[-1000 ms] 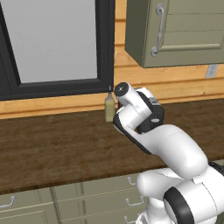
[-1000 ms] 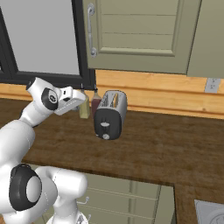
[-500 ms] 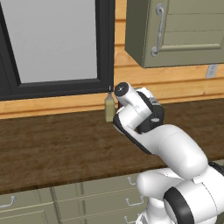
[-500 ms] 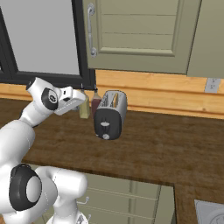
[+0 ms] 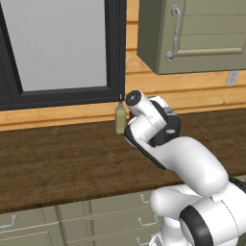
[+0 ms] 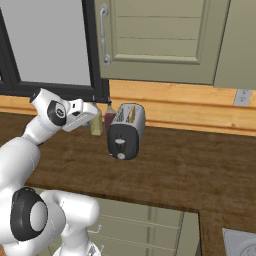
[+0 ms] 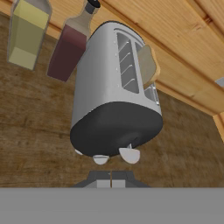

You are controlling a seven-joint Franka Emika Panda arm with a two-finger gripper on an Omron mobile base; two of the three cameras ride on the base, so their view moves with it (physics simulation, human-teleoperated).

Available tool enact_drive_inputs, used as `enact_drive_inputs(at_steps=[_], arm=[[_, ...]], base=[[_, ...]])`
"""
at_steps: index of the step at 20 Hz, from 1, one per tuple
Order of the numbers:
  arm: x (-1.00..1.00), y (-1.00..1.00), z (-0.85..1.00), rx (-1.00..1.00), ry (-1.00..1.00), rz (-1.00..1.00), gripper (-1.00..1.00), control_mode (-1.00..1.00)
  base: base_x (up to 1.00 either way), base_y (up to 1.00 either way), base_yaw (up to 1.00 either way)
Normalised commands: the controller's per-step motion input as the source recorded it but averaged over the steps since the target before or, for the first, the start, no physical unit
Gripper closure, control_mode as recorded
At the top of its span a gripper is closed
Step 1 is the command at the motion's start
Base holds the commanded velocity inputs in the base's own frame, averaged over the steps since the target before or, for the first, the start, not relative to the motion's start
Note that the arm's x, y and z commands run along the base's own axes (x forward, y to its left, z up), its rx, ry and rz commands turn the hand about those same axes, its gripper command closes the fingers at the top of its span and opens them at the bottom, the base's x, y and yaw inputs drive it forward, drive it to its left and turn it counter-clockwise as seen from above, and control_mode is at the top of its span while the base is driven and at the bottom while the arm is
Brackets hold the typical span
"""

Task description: Start the toaster. Once the lever pops up, take the bread to the plate on the dining counter.

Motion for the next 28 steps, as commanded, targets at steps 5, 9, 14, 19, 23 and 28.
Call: enact_drive_inputs(at_steps=[5, 9, 14, 19, 23, 28], arm=[[0.00, 0.00, 0.00, 0.00, 0.00, 0.00, 1.00, -1.00], [0.00, 0.00, 0.00, 0.00, 0.00, 0.00, 1.00, -1.00], [0.00, 0.00, 0.00, 0.00, 0.00, 0.00, 1.00, -1.00], [-0.16, -0.08, 0.02, 0.12, -0.06, 0.00, 1.00, -1.00], [-0.24, -0.26, 0.09, 0.23, -0.10, 0.00, 1.00, -1.00], [-0.04, -0.50, 0.11, 0.29, -0.07, 0.00, 1.00, -1.00]], base=[[0.00, 0.00, 0.00], [0.00, 0.00, 0.00], [0.00, 0.00, 0.00], [0.00, 0.00, 0.00], [0.00, 0.00, 0.00], [0.00, 0.00, 0.00]])
